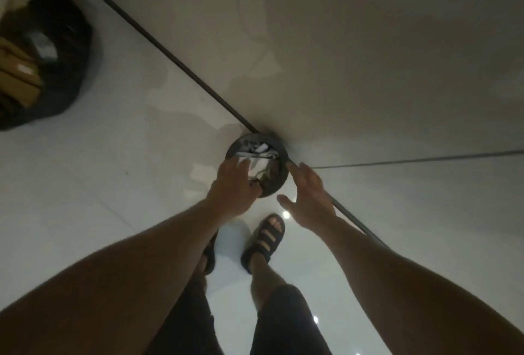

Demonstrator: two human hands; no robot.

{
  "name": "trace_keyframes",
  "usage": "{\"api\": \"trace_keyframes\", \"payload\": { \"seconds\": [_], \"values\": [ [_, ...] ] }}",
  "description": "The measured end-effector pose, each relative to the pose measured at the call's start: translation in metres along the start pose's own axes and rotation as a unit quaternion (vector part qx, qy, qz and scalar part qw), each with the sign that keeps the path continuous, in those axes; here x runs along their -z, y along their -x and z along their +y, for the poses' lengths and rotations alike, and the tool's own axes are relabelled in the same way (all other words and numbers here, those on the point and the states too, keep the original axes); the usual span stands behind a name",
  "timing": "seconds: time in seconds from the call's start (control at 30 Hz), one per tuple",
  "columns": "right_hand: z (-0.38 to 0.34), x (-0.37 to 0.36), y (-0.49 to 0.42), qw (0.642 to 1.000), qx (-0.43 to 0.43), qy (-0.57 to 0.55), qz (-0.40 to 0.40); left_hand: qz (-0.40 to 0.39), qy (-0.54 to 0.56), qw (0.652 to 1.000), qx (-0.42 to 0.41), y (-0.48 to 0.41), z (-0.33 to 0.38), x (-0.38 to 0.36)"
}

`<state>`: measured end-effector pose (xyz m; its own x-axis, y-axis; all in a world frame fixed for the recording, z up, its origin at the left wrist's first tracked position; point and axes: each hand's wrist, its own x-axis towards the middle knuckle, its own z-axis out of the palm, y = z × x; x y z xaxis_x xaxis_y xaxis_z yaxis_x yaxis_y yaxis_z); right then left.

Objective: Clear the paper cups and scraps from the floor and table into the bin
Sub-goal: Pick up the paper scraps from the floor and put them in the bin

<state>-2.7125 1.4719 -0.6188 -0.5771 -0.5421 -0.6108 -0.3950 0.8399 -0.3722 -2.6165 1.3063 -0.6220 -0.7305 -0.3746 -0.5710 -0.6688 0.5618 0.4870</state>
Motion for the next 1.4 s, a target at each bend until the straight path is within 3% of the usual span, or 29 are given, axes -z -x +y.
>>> {"api": "trace_keyframes", "payload": {
  "seconds": [0.17,0.33,0.6,0.73,0.97,1.4],
  "values": [
    [-0.037,0.049,0.081,0.998,-0.018,-0.025,0.062,0.007,-0.022,0.999,-0.038,0.054,0.046,0.066],
    [-0.067,0.082,0.169,0.983,-0.065,-0.064,0.158,-0.032,-0.095,0.982,-0.159,0.109,0.084,0.111],
    [-0.068,0.078,0.301,0.924,-0.193,-0.146,0.297,-0.092,-0.203,0.928,-0.300,0.177,0.161,0.119],
    [-0.035,0.053,0.378,0.874,-0.277,-0.184,0.353,-0.143,-0.247,0.885,-0.367,0.227,0.213,0.078],
    [0.041,-0.027,0.537,0.767,-0.406,-0.248,0.431,-0.205,-0.322,0.782,-0.492,0.353,0.305,-0.040],
    [0.130,-0.164,0.824,0.616,-0.581,-0.244,0.473,-0.253,-0.364,0.590,-0.674,0.629,0.397,-0.270]
  ]
}}
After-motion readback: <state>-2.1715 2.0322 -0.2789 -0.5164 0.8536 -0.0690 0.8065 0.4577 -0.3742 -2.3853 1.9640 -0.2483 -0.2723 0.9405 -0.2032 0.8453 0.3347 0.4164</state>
